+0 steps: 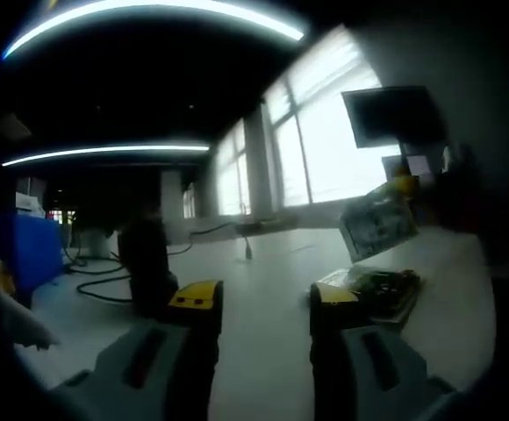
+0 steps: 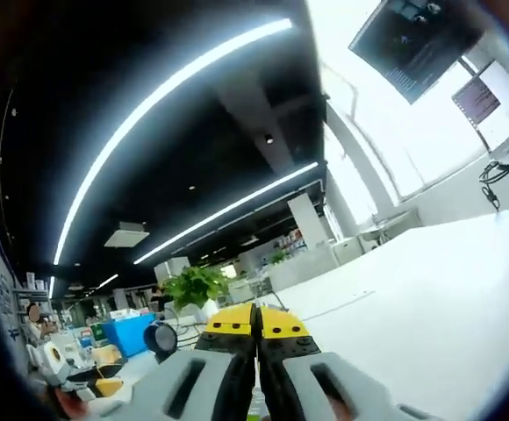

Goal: Clip sheet goods on table flip sheet goods clip sheet goods scan sheet goods put sheet goods back to table

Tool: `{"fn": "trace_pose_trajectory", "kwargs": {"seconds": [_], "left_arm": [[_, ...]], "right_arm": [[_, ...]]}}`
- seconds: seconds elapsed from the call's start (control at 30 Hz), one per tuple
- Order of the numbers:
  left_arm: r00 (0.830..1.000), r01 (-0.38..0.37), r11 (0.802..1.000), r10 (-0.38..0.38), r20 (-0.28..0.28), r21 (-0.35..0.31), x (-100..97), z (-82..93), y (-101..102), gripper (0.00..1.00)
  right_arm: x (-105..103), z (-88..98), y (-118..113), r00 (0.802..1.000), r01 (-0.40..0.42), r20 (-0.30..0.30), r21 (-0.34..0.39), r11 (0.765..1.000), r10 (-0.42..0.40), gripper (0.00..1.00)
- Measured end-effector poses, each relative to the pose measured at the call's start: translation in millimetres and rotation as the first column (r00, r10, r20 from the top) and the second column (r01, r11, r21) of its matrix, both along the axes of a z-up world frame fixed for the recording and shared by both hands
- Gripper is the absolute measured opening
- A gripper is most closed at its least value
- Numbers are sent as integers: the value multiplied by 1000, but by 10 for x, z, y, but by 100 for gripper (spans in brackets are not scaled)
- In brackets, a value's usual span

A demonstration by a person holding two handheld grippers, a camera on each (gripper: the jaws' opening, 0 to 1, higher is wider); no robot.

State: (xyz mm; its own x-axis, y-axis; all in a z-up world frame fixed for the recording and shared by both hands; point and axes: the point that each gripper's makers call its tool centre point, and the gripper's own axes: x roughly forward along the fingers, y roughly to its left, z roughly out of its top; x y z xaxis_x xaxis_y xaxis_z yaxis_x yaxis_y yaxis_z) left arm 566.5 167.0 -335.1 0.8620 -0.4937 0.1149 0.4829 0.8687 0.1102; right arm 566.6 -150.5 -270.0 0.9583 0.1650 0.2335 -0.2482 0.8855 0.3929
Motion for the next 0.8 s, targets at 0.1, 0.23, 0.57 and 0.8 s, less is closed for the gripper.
{"fn": "trace_pose_trajectory", "kwargs": {"seconds": [0.1,0.23,0.57,0.8], "left_arm": [[1000,0,1000,0,-1,1,2,-3,-2,32],[1000,-1,1000,1,-1,2,5,-3,1,32],[1000,0,1000,0,-1,1,9,0,2,32],[1000,-2,1000,2,-2,2,14,-5,7,32]], "right_arm": [[-38,-46,-114,999,46,12,16,999,-47,0],[-93,-143,-356,990,140,8,86,986,-141,0],[-207,-437,-800,963,268,-74,267,926,-258,0],[-217,-661,-880,945,327,-126,281,903,-303,0]]}}
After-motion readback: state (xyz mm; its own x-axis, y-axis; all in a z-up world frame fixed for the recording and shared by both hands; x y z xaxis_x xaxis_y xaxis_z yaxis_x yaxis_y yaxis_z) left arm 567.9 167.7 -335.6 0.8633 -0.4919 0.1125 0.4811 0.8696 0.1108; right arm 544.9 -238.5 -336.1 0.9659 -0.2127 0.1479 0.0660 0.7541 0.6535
